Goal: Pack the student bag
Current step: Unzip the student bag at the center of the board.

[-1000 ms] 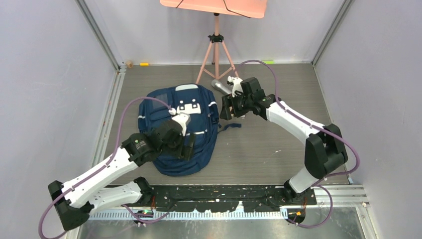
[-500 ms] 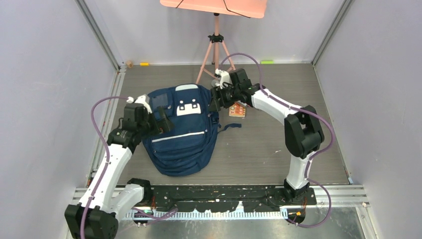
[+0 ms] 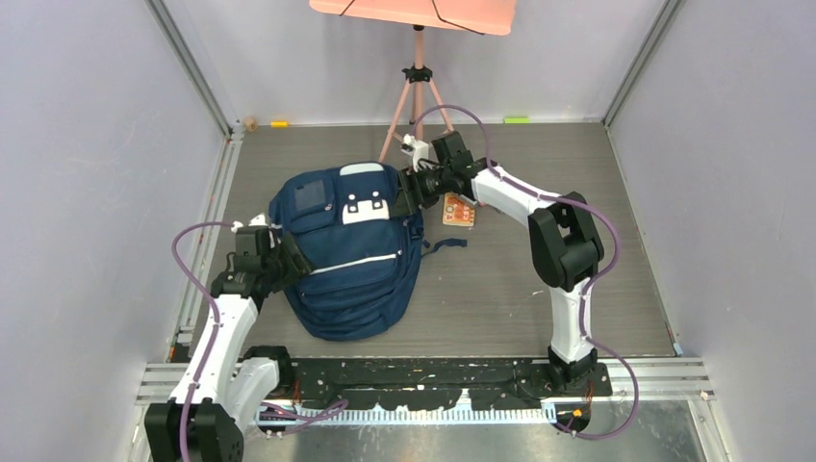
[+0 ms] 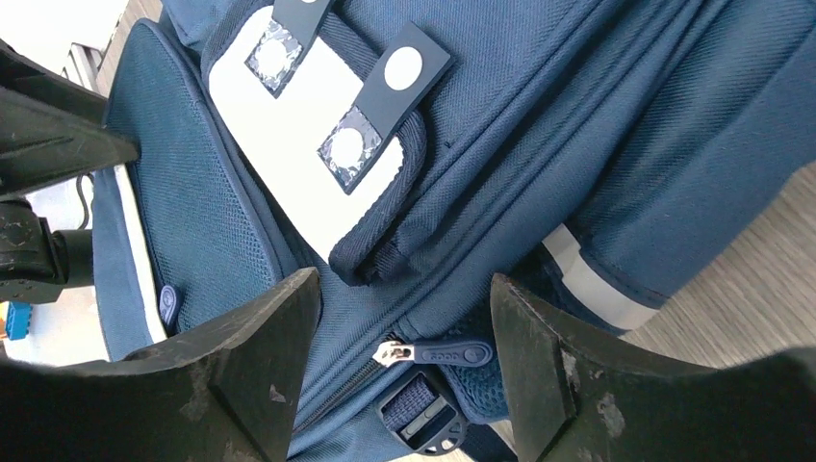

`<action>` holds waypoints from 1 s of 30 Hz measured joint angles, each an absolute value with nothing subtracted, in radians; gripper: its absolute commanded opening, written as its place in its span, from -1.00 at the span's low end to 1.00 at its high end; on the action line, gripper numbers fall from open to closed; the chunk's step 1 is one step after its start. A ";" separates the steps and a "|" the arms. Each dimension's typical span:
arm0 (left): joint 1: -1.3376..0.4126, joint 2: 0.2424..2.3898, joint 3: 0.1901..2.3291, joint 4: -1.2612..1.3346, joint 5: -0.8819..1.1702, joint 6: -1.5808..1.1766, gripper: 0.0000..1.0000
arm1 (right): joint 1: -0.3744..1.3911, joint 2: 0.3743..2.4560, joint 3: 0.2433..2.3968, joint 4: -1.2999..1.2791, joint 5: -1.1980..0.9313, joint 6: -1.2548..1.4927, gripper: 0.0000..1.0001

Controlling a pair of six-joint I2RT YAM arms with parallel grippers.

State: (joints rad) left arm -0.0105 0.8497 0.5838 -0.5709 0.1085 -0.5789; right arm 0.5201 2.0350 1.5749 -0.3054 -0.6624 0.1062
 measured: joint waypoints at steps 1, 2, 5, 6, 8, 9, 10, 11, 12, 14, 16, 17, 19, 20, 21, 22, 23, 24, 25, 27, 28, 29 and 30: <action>-0.008 0.850 0.580 -0.570 0.106 -0.581 -0.33 | 0.522 2.041 1.577 -0.306 -0.668 0.106 0.41; -0.006 0.852 0.576 -0.567 0.105 -0.583 -0.52 | 0.525 2.046 1.578 -0.306 -0.673 0.107 0.39; 0.000 0.865 0.575 -0.565 0.098 -0.580 -0.90 | 0.529 2.054 1.578 -0.308 -0.676 0.108 0.37; 0.002 0.870 0.576 -0.562 0.100 -0.577 -0.99 | 0.529 2.054 1.572 -0.303 -0.676 0.111 0.37; 0.018 0.885 0.586 -0.566 0.110 -0.569 -1.00 | 0.528 2.041 1.541 -0.282 -0.675 0.121 0.37; 0.031 0.899 0.598 -0.571 0.119 -0.563 -1.00 | 0.528 2.029 1.512 -0.268 -0.675 0.130 0.37; 0.047 0.916 0.616 -0.581 0.133 -0.554 -1.00 | 0.529 2.012 1.477 -0.260 -0.675 0.137 0.37; 0.062 0.939 0.636 -0.591 0.145 -0.542 -1.00 | 0.529 1.999 1.448 -0.256 -0.675 0.144 0.36; 0.080 0.966 0.661 -0.603 0.159 -0.530 -1.00 | 0.529 1.976 1.408 -0.248 -0.675 0.153 0.36; 0.117 1.035 0.721 -0.615 0.196 -0.506 -1.00 | 0.532 1.946 1.363 -0.239 -0.675 0.162 0.32; 0.149 1.107 0.774 -0.617 0.239 -0.488 -1.00 | 0.536 1.925 1.340 -0.233 -0.674 0.166 0.27; 0.162 1.142 0.799 -0.618 0.260 -0.484 -1.00 | 0.538 1.921 1.335 -0.231 -0.674 0.168 0.23; 0.179 1.210 0.847 -0.619 0.304 -0.471 -1.00 | 0.541 1.920 1.332 -0.220 -0.672 0.174 0.14; 0.186 1.239 0.867 -0.624 0.323 -0.464 -1.00 | 0.541 1.920 1.330 -0.216 -0.671 0.178 0.12; 0.187 1.268 0.886 -0.629 0.340 -0.456 -1.00 | 0.541 1.920 1.330 -0.213 -0.671 0.181 0.07; 0.191 1.283 0.897 -0.634 0.348 -0.450 -1.00 | 0.541 1.920 1.330 -0.209 -0.671 0.186 0.01; 0.192 1.301 0.911 -0.642 0.358 -0.440 -1.00 | 0.541 1.920 1.330 -0.205 -0.670 0.189 -0.02; 0.193 1.317 0.926 -0.653 0.363 -0.429 -1.00 | 0.541 1.920 1.330 -0.201 -0.670 0.191 -0.08; 0.193 1.329 0.941 -0.664 0.368 -0.416 -1.00 | 0.541 1.920 1.330 -0.198 -0.669 0.194 -0.10; 0.193 1.339 0.956 -0.676 0.368 -0.398 -1.00 | 0.541 1.920 1.330 -0.194 -0.665 0.198 -0.14; 0.193 1.339 0.960 -0.681 0.368 -0.388 -1.00 | 0.541 1.920 1.330 -0.194 -0.663 0.199 -0.15; 0.192 1.339 0.961 -0.682 0.368 -0.383 -1.00 | 0.541 1.920 1.330 -0.194 -0.662 0.201 -0.15; 0.192 1.339 0.961 -0.682 0.367 -0.377 -1.00 | 0.541 1.920 1.330 -0.194 -0.660 0.202 -0.15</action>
